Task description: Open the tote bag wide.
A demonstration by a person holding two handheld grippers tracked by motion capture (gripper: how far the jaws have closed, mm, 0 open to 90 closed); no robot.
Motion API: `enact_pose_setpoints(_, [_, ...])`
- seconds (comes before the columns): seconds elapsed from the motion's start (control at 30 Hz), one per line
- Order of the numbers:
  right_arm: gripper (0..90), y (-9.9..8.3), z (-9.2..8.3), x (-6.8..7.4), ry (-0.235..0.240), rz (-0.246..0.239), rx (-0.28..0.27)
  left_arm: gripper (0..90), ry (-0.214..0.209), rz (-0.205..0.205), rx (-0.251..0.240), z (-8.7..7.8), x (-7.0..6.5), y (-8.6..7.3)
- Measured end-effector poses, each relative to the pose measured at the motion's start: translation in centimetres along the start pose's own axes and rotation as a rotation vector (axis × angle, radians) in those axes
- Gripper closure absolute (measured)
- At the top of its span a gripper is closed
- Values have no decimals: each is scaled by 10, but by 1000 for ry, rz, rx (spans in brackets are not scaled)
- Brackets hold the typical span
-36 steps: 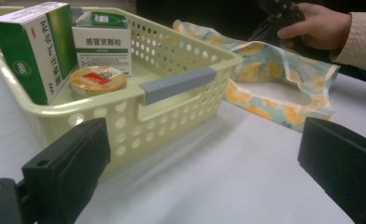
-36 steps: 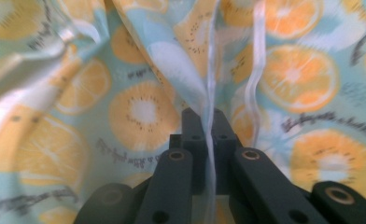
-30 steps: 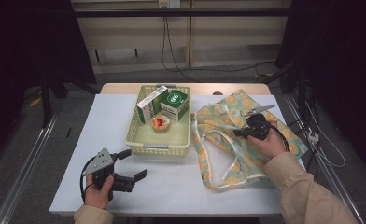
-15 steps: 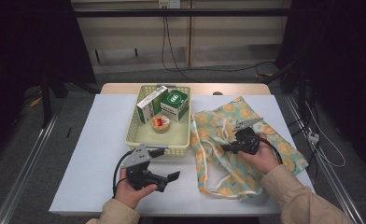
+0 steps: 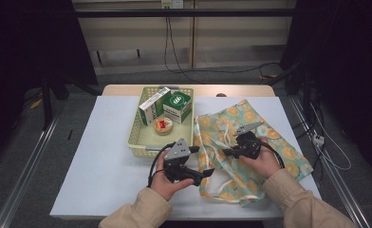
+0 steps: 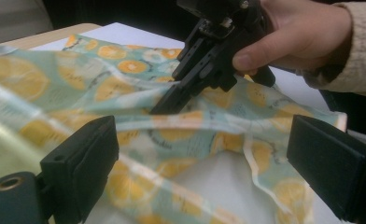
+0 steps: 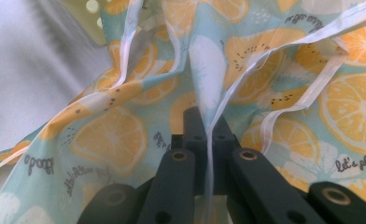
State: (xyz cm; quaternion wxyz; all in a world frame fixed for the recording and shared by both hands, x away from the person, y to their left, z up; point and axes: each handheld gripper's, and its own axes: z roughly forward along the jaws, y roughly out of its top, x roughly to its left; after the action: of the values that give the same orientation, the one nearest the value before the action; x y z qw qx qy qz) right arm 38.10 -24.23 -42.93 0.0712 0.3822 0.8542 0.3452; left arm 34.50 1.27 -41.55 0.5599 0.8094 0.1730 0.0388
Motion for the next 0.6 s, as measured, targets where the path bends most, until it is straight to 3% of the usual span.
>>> enact_pose_setpoints(0.17, [897, 0, 3, 1, -2, 1, 14, 117, -42, 23, 40, 27, 1, 2])
enact_pose_setpoints(0.23, [898, 1, 4, 0, -3, -4, 14, 144, -37, 35, 68, 36, 2, 0])
enact_pose_setpoints(0.33, [898, 1, 4, 0, -2, -2, 14, 252, -45, 37, 102, 47, 2, -4])
enact_pose_setpoints(0.43, [898, 2, 3, -1, -3, 1, 13, 464, -20, 37, 137, 54, 1, -7])
enact_pose_setpoints(0.5, [898, 3, 2, -2, -9, -6, 13, 687, -6, 31, 158, 56, 2, -9])
enact_pose_setpoints(0.6, [898, 3, -1, -5, -9, 0, 9, 873, 0, 10, 179, 58, 4, -10])
